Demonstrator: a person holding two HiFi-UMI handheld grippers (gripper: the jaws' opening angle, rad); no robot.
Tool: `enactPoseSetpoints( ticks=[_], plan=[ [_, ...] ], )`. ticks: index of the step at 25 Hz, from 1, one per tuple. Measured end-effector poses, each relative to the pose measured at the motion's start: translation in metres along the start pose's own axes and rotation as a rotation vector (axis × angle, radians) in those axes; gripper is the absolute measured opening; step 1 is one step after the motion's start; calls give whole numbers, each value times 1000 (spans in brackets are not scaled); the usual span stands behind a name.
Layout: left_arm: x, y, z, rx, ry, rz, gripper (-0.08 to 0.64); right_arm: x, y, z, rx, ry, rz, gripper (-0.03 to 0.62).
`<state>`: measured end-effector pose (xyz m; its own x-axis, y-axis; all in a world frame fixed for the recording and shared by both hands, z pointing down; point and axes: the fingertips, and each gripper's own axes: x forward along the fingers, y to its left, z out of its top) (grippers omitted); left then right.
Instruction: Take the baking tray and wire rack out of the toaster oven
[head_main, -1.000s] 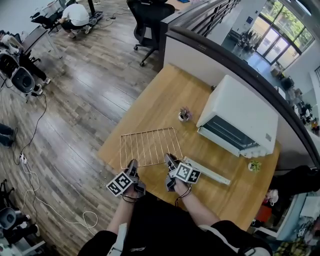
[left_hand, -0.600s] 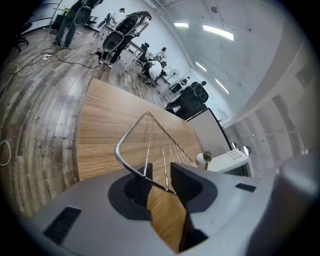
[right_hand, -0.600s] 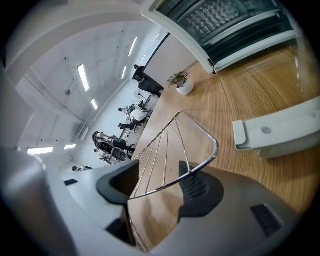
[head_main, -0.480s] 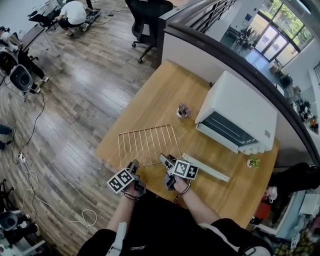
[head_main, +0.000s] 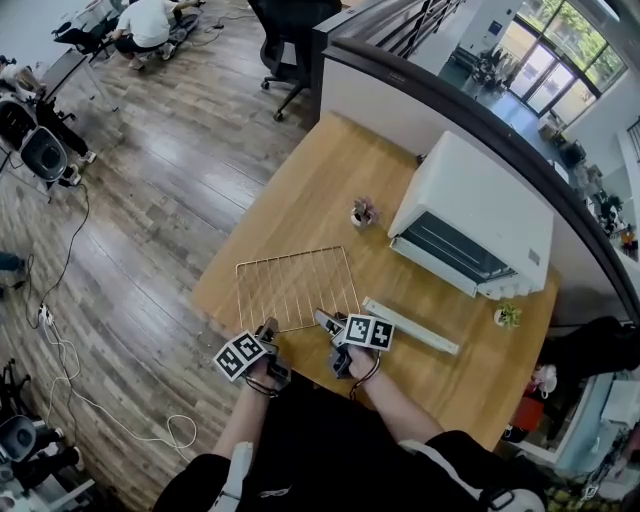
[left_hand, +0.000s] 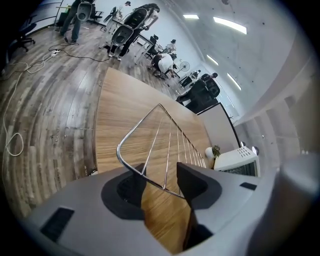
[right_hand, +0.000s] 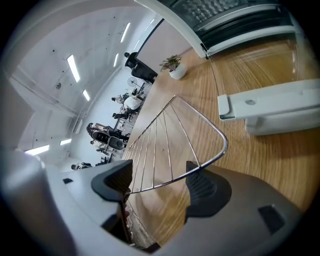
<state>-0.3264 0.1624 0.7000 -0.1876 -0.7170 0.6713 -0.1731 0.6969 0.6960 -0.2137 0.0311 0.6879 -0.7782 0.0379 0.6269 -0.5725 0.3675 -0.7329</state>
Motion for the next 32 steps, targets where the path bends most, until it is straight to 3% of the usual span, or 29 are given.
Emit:
enactPoseSetpoints(
  ticks=[5, 17, 21, 32],
  plan=[
    [-4, 8, -3, 26, 8, 60, 198, -3, -3, -15, 3, 60, -14, 347],
    [-15, 21, -20, 42, 56, 122, 226, -12, -13, -41, -25, 157, -75, 347],
    [-15, 25, -25, 53, 58, 122, 230, -16, -17, -49, -94, 187, -88, 345],
    [-22, 19, -23, 215, 70, 91, 235, -21, -17, -61, -205, 233, -88, 337]
  ],
)
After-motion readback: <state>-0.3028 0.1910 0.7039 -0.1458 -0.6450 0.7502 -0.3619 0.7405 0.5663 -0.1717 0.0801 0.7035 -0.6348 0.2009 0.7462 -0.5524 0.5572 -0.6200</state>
